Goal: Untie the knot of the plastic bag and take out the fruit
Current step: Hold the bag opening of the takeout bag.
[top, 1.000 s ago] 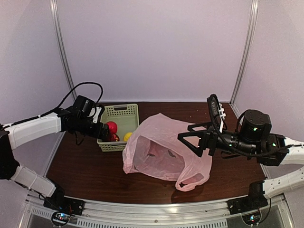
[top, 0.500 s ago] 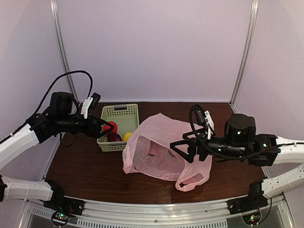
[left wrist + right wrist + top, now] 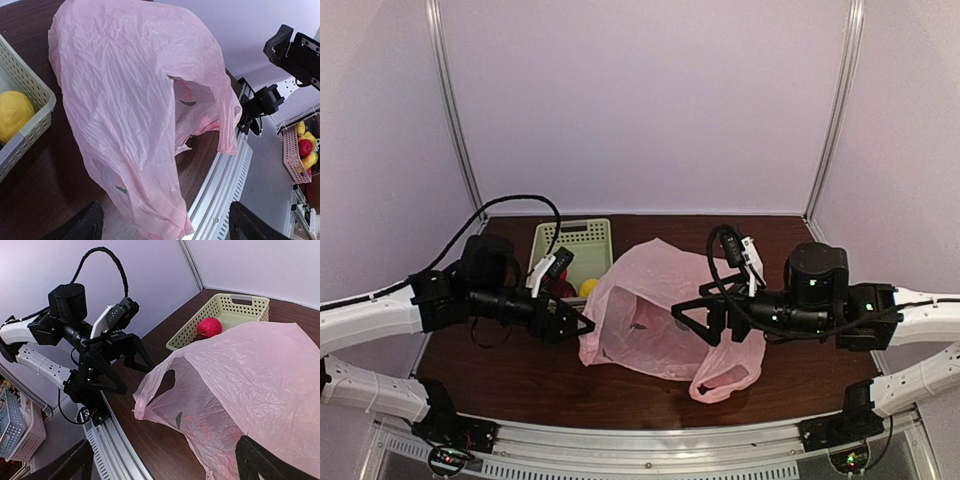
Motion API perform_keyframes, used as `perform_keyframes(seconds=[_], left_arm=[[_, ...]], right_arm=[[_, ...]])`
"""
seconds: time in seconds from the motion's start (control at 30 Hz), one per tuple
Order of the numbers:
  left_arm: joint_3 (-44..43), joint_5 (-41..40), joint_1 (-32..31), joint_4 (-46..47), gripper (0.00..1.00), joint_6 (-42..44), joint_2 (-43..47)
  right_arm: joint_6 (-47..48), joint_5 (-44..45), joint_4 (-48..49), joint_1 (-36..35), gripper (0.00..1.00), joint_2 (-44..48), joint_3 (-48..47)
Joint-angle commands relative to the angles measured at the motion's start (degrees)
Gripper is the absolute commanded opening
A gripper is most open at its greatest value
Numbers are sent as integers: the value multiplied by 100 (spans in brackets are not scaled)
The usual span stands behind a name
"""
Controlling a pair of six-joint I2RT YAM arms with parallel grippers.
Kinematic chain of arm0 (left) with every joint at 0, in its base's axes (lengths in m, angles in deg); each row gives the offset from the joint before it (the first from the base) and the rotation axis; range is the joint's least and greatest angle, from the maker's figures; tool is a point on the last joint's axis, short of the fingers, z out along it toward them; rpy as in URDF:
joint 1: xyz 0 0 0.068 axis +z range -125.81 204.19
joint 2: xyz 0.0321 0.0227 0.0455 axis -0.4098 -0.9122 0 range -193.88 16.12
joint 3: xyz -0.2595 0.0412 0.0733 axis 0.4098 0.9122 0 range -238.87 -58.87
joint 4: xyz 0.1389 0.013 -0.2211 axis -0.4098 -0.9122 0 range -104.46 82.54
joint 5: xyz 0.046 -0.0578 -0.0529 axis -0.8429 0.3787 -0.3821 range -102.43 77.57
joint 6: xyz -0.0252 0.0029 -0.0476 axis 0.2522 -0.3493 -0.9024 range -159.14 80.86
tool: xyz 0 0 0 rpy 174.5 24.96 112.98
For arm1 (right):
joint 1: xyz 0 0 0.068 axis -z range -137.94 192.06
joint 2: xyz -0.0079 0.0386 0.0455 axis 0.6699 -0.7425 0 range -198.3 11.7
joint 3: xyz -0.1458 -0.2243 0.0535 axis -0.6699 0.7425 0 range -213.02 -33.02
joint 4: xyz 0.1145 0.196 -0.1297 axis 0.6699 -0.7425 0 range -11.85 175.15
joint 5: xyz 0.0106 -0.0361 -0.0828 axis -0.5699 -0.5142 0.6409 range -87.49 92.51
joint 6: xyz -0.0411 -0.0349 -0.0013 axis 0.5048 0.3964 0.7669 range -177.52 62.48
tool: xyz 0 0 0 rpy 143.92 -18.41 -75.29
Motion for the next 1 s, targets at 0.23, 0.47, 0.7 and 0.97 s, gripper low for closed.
perform_keyframes(seconds=[0.23, 0.47, 0.7, 0.97], left_arm=[[31, -173, -77, 862, 81, -195, -590], [32, -159, -99, 1222, 55, -320, -774], [35, -118, -246, 1499, 14, -513, -696], [-253, 122, -411, 1678, 0, -593, -687]], right_arm=[[-20, 208, 6, -69, 100, 48, 23], [-3, 245, 0, -78, 100, 4, 34], [142, 522, -273, -277, 96, -187, -122], [496, 1487, -702, -848, 86, -1006, -609]])
